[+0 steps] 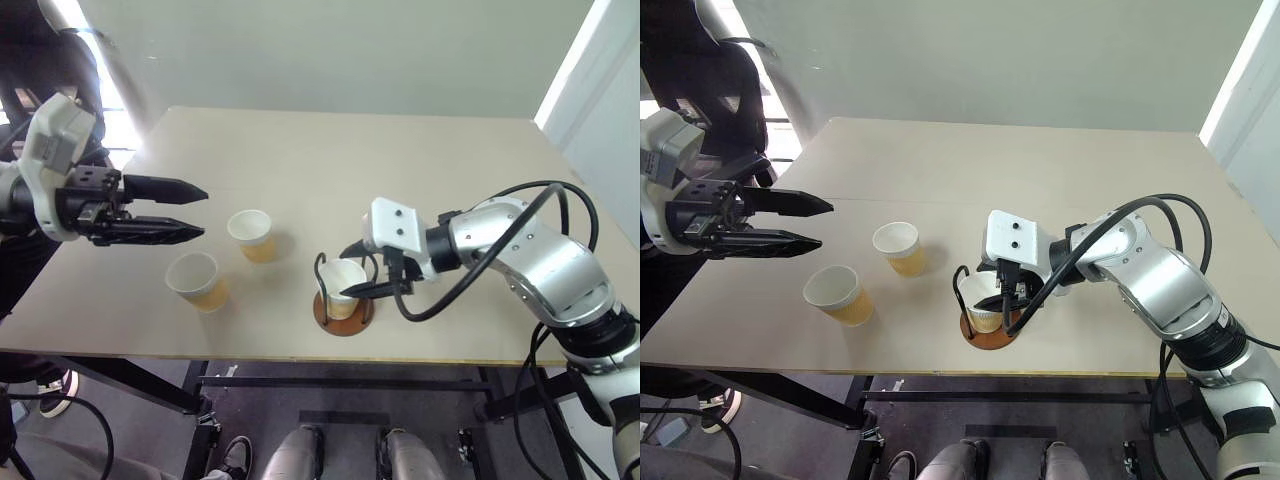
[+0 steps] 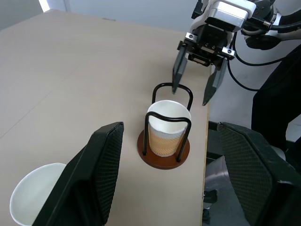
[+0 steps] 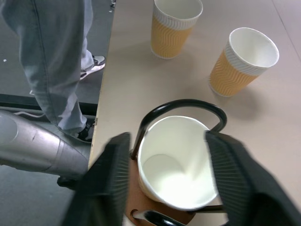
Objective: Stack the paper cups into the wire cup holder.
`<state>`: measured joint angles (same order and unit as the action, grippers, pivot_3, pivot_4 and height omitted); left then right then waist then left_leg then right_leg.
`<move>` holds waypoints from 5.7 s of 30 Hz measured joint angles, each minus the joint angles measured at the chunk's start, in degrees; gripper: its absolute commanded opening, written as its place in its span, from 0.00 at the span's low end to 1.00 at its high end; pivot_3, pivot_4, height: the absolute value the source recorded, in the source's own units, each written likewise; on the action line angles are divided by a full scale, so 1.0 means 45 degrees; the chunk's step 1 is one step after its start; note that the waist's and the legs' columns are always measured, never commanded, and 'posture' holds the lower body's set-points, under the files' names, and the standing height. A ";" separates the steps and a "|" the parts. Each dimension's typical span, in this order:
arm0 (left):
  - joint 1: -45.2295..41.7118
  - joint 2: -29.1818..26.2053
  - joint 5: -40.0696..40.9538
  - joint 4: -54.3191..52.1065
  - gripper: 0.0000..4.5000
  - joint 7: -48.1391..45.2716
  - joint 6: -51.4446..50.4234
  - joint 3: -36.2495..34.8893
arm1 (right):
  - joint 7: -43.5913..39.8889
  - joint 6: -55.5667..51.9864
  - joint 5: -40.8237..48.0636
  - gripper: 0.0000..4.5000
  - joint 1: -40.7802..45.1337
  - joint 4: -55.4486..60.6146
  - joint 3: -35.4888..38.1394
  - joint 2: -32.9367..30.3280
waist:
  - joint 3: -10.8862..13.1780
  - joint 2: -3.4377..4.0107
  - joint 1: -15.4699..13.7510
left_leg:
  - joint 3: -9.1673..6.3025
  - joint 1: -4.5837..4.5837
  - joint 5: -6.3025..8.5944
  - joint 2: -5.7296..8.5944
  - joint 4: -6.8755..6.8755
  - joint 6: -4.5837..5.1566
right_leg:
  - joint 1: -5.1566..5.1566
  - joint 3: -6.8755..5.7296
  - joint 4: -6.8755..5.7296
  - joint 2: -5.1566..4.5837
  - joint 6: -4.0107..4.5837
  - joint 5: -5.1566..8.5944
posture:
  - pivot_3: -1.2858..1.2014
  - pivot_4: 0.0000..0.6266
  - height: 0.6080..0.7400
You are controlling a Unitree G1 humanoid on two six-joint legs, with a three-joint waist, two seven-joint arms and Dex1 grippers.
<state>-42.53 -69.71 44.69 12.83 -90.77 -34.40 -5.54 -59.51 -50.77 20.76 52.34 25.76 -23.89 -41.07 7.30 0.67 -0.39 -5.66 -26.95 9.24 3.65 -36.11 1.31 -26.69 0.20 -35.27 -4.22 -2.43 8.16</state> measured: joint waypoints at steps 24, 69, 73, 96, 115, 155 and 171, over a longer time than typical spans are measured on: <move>-0.2990 -0.2644 -0.3284 0.2555 0.76 0.0003 0.5522 0.9115 | -0.3069 0.0434 0.4285 0.61 0.0301 -0.1434 0.8258 -0.5415 | 0.0001 -0.0002 -0.0077 | -0.0018 -0.0101 0.0058 0.0003 0.0010 -0.0016 | -0.0071 -0.0011 0.0055 -0.0001 -0.0050 0.0038 | 0.52 0.24 1.00; -0.3874 0.1012 -0.5371 0.6467 0.00 -0.0008 0.9897 1.1801 | -0.0880 -0.0332 0.8316 0.62 -0.1531 0.0754 0.9262 -0.6702 | -0.0001 -0.0005 -0.0134 | -0.0024 -0.0085 -0.0062 0.0048 -0.0023 0.0066 | -0.0014 -0.0002 0.0039 -0.0017 -0.0120 -0.0018 | 0.52 0.24 1.00; -0.4789 -0.0973 -0.3024 0.3489 0.00 -0.0018 0.7904 1.2207 | -0.0802 -0.0329 0.8412 0.62 -0.1858 0.0778 0.9666 -0.6924 | 0.0000 -0.0008 -0.0121 | -0.0029 -0.0137 -0.0052 0.0049 -0.0024 0.0073 | -0.0051 -0.0005 0.0069 -0.0017 -0.0127 -0.0024 | 0.52 0.24 1.00; -1.0816 0.4752 0.2461 0.3123 0.00 -0.0016 0.9019 1.5978 | -0.1405 -0.4197 0.8537 0.62 -0.6961 0.2313 1.8605 -0.8118 | 0.0006 0.0044 -0.0253 | 0.0015 -0.0195 0.0030 0.0109 -0.0158 0.0197 | 0.0014 -0.0009 0.0073 -0.0099 -0.0443 0.0097 | 0.52 0.24 1.00; -1.2847 0.6939 0.1648 0.6515 0.00 -0.0018 1.3500 2.0821 | -0.0721 -0.6969 0.9758 0.62 -0.7524 0.3856 2.1619 -0.8436 | 0.0019 0.0053 -0.0467 | 0.0087 -0.0265 0.0271 0.0166 -0.0455 0.0367 | 0.0084 0.0000 0.0077 -0.0194 -0.0548 0.0117 | 0.52 0.24 1.00; -1.3357 0.7941 0.2147 0.7154 1.00 -0.0019 1.4735 2.2231 | 0.1516 -0.7648 1.1575 0.62 -0.8498 0.4629 2.2814 -0.8428 | 0.0020 0.0054 -0.0518 | 0.0113 -0.0232 0.0338 0.0175 -0.0516 0.0410 | 0.0143 0.0001 0.0072 -0.0202 -0.0638 0.0159 | 0.52 0.24 1.00; -1.3176 0.9379 -0.1503 1.3187 1.00 0.0057 1.3513 1.7022 | 0.1449 -0.6966 1.1278 0.62 -0.9290 0.4739 2.3011 -0.8247 | 0.0012 0.0072 -0.0501 | 0.0139 -0.0216 0.0342 0.0167 -0.0536 0.0418 | 0.0146 0.0013 0.0067 -0.0197 -0.0684 0.0185 | 0.52 0.24 1.00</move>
<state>-101.82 -27.50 37.93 72.17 -90.51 26.41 71.05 -52.99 -82.12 71.51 10.53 47.09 79.66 -78.19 7.35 1.00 -2.64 -5.04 -27.93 10.77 4.40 -38.52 3.19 -26.04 0.26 -34.97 -5.10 -5.51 8.99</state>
